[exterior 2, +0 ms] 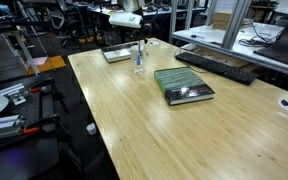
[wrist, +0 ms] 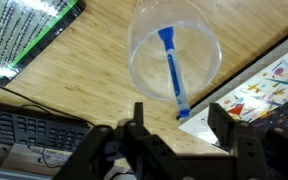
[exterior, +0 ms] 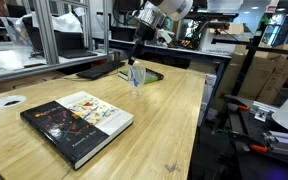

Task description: Put the marker into the glass.

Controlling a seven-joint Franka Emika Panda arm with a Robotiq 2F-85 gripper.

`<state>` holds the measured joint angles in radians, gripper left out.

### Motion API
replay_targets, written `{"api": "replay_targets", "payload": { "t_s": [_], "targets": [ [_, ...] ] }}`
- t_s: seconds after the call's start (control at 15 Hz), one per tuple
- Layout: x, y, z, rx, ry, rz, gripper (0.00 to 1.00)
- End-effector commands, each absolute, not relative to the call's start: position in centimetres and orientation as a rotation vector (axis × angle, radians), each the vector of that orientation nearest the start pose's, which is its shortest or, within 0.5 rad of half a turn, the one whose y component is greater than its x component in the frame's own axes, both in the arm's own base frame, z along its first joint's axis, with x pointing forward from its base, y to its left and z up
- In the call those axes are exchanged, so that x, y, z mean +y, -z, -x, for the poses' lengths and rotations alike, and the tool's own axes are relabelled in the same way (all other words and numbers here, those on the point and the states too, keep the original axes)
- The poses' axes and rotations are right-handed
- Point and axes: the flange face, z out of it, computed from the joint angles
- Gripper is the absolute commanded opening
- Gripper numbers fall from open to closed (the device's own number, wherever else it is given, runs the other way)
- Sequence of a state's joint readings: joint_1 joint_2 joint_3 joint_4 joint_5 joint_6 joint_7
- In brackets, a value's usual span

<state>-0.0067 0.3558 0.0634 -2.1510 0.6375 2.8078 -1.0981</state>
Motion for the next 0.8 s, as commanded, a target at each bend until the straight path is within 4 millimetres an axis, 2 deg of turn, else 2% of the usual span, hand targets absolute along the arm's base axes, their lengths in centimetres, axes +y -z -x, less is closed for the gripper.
{"api": "replay_targets", "payload": {
  "t_s": [0.0, 0.27, 0.73],
  "targets": [
    [0.5, -26.1, -58.8, -0.807, 0.578, 2.823, 0.98],
    [1.3, -26.9, -57.9, -0.770, 0.438, 2.845, 1.00],
    [3.1, -32.4, -57.1, -0.656, 0.200, 2.899, 1.00]
  ]
}}
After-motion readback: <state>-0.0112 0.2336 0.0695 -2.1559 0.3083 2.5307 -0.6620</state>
